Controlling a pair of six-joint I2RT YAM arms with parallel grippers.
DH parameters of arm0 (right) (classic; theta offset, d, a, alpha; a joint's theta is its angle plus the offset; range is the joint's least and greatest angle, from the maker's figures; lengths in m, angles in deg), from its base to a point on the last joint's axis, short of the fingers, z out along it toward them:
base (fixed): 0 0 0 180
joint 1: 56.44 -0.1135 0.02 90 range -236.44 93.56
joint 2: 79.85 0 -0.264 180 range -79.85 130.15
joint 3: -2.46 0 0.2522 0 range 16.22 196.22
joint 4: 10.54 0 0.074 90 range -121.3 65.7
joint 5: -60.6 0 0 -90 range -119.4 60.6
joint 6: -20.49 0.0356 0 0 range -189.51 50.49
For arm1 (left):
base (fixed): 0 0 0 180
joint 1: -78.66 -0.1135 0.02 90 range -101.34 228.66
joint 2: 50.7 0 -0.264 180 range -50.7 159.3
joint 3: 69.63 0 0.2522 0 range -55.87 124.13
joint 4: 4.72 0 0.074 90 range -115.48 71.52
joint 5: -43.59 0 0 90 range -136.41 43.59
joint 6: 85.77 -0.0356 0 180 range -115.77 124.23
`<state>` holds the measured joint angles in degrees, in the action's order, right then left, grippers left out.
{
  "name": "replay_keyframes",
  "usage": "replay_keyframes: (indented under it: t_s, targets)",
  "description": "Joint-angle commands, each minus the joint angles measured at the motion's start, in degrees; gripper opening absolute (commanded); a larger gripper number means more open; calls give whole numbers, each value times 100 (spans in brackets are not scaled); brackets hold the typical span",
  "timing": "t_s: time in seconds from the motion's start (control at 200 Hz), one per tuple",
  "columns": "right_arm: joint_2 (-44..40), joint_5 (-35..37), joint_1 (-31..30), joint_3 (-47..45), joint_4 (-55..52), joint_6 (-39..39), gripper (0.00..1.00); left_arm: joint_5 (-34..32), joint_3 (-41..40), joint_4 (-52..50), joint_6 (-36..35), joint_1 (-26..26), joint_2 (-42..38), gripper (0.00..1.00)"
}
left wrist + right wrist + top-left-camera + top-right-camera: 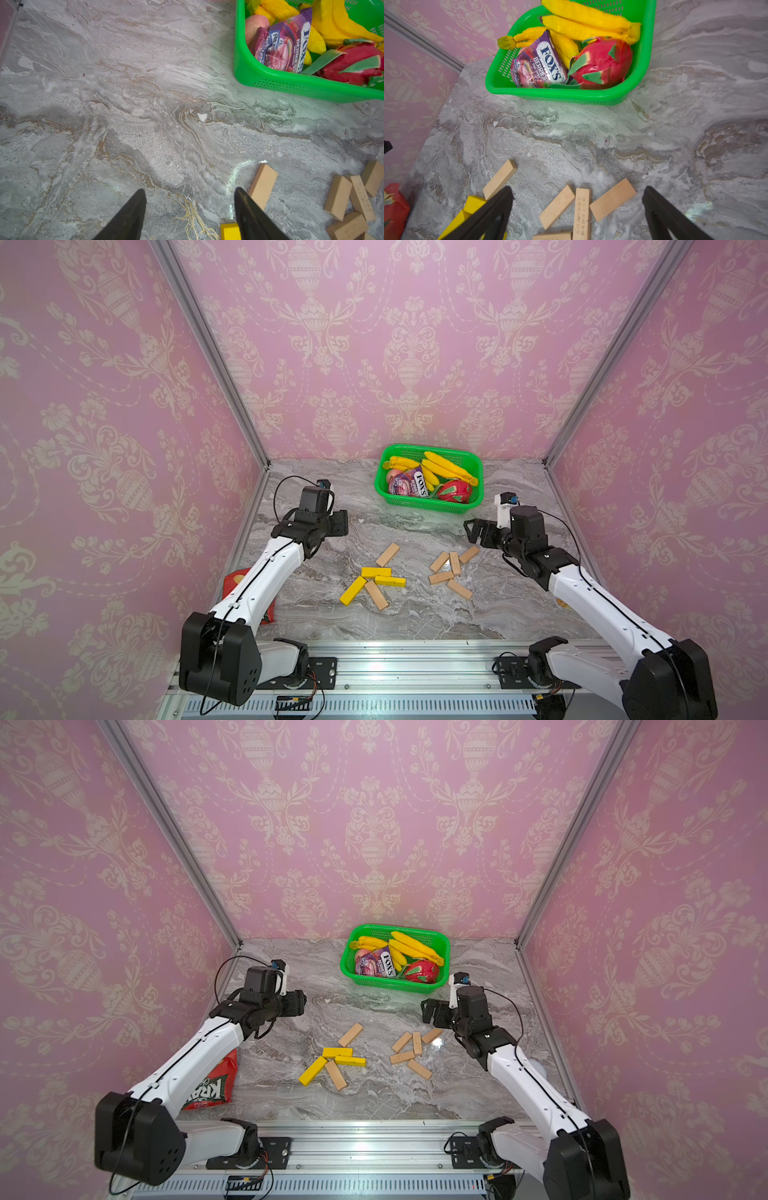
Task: Assemble the letter k with building blocks
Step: Pick up the building block from the center of the board.
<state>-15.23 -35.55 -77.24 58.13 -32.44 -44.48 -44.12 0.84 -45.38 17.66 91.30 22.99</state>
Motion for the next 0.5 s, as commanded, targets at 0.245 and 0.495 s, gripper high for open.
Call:
replay_keyframes:
  t_s: [0.245, 0.495]
  targets:
    - [205, 79, -1154, -242, 78, 1372, 100, 931, -53, -656, -255, 646, 310, 66]
    - [-82, 24, -1294, -573, -23, 1531, 100, 609, 40, -449, -315, 1306, 1011, 65]
